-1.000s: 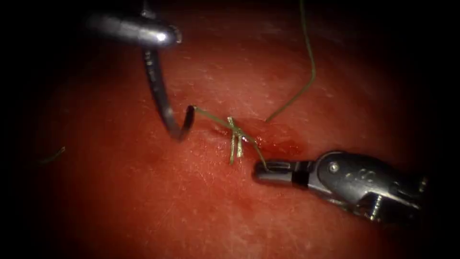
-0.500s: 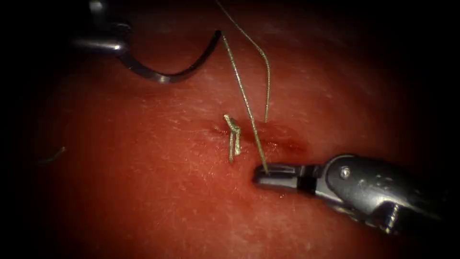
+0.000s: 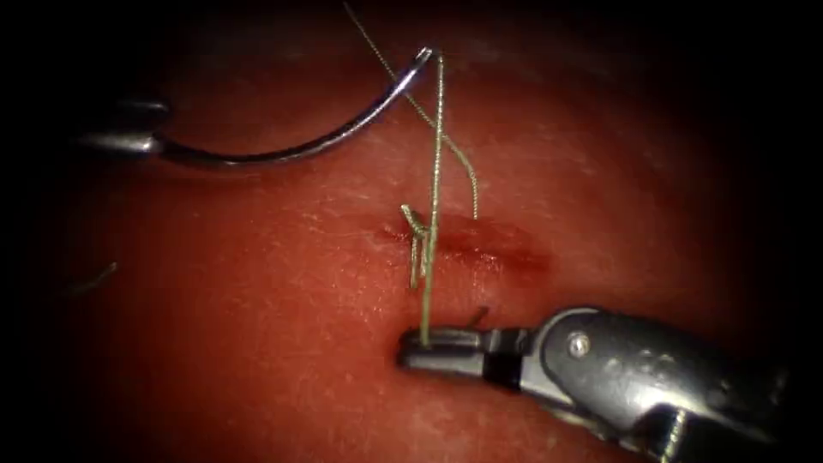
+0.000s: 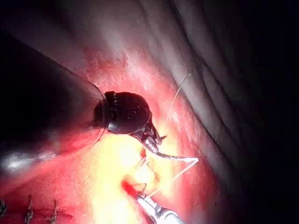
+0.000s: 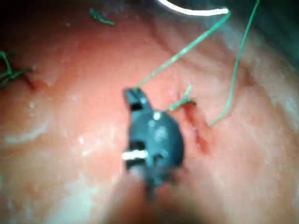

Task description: Wound Closure

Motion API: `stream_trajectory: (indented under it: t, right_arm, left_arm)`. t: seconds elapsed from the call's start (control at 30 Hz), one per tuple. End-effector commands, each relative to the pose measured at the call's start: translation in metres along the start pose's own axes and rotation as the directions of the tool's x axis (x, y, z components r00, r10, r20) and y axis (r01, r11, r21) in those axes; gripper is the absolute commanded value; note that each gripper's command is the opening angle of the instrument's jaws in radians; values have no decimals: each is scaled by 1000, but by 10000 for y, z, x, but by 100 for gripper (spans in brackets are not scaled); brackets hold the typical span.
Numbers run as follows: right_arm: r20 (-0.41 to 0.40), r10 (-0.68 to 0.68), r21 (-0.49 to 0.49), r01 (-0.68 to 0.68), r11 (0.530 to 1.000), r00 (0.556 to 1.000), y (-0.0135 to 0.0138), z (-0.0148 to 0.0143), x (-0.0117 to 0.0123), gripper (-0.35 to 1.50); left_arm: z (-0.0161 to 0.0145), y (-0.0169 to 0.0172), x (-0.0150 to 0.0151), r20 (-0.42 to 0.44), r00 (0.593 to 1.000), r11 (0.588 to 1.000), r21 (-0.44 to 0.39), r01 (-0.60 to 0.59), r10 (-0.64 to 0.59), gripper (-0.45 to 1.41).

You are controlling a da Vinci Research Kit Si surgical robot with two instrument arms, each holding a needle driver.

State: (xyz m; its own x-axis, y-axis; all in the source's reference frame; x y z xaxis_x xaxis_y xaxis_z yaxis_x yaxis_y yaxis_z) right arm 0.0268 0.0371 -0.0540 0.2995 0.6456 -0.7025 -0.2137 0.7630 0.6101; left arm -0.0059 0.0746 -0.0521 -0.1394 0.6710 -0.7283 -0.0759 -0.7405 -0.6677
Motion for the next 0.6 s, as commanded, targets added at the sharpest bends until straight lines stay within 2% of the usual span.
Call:
stream_trajectory:
  t: [0.03, 0.07, 0.13, 0.23, 0.33, 0.4, 0.6]
  right_arm:
    - [-11, 0, 2, 0, 1000, 1000, 0, 12, 0, -35]
    - [-20, 6, -13, -6, 1000, 1000, 3, 13, 0, -30]
    - [-40, -13, -53, 11, 999, 999, 9, 12, -2, 36]
    - [-43, -37, -118, 31, 992, 998, 19, 6, -6, 119]
    - [-40, -54, -134, 48, 990, 998, 23, 1, -8, 124]
    - [-36, -79, -143, 73, 987, 996, 31, -13, -12, 128]
    - [-29, -117, -179, 110, 978, 993, 48, -31, -21, 129]
  left_arm:
    - [0, -3, -7, 0, 1000, 1000, 3, 1, -1, -35]
    - [-4, -2, -9, 1, 1000, 1000, 7, 1, -1, -35]
    - [-13, 0, -13, 3, 1000, 1000, 16, -6, 6, -35]
    - [-26, -1, -20, 11, 1000, 1000, 26, -8, 7, -35]
    - [-31, -3, -23, 12, 1000, 1000, 30, -10, 9, -35]
    - [-37, -6, -28, 20, 1000, 999, 40, -12, 12, -35]
    - [-41, -12, -34, 21, 1000, 999, 48, -16, 15, -35]
